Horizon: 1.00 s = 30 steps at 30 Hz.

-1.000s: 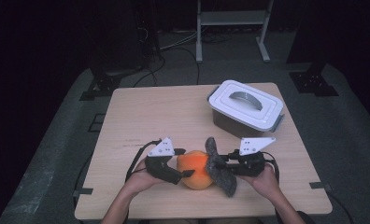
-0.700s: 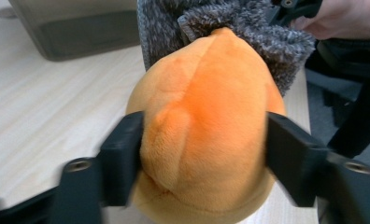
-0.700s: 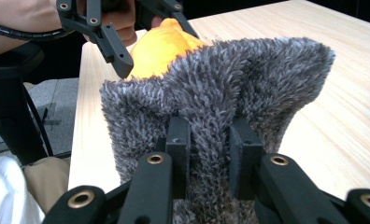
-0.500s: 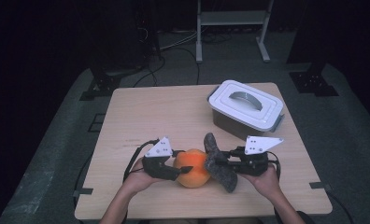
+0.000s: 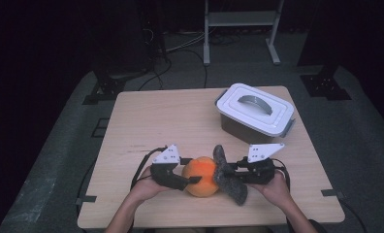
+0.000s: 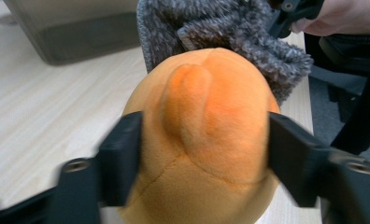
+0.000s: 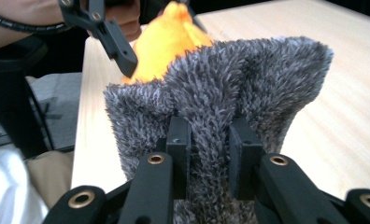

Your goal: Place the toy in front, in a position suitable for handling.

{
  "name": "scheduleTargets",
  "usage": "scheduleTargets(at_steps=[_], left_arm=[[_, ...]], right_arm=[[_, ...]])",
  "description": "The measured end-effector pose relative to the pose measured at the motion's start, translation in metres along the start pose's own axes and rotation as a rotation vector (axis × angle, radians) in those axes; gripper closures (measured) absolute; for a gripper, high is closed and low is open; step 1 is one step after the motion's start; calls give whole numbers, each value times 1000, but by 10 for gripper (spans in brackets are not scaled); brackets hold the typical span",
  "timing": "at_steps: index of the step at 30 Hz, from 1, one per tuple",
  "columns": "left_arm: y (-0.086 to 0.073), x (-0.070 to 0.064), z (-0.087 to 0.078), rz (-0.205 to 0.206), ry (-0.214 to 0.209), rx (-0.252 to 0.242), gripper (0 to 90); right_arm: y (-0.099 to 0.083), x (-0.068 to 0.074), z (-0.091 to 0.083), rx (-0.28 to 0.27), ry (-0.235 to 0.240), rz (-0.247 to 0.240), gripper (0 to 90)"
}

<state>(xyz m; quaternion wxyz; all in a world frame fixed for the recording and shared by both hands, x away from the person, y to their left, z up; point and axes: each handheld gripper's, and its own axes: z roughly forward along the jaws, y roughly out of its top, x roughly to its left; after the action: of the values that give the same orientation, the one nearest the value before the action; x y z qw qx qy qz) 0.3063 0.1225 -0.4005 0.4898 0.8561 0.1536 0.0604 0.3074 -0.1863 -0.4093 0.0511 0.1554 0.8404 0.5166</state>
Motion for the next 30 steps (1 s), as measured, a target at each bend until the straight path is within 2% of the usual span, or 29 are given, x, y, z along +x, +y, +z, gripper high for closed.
scheduleTargets(at_steps=[2,4,5,7,10,12,14,16,19,20,23,24,26,30], left_arm=[[3,-1,-4,6,0,-9,410],[4,-2,-6,23,-1,-3,419],[3,-2,-5,26,2,3,418],[0,-1,-3,23,-5,12,414],[-3,2,-2,5,-15,3,408],[-5,3,-1,-5,-28,-6,404],[-7,2,1,-3,-35,-10,402],[-7,1,2,0,-37,-11,400],[-7,-2,6,12,-50,-14,397],[-7,-3,7,18,-48,-11,395],[-5,-3,7,20,-44,-4,386],[-6,-2,6,16,-42,-6,384],[-8,-1,6,-1,-46,-19,384],[-9,0,6,4,-55,-26,385]], right_arm=[[5,4,-4,-37,-18,-28,730],[10,7,-7,-84,-14,-38,730],[11,8,-6,-84,-11,-38,730],[9,8,0,-43,-14,-50,729],[4,5,3,-15,7,-26,727],[2,2,2,0,-1,-20,727],[0,2,2,-3,2,-11,727],[3,6,1,-7,-6,-33,726],[11,12,0,-72,20,-51,726],[13,14,1,-77,26,-58,726],[14,16,3,-53,21,-79,724],[10,13,3,-50,27,-61,724],[7,10,1,-30,9,-58,723],[-1,5,-3,-23,3,-22,721]])
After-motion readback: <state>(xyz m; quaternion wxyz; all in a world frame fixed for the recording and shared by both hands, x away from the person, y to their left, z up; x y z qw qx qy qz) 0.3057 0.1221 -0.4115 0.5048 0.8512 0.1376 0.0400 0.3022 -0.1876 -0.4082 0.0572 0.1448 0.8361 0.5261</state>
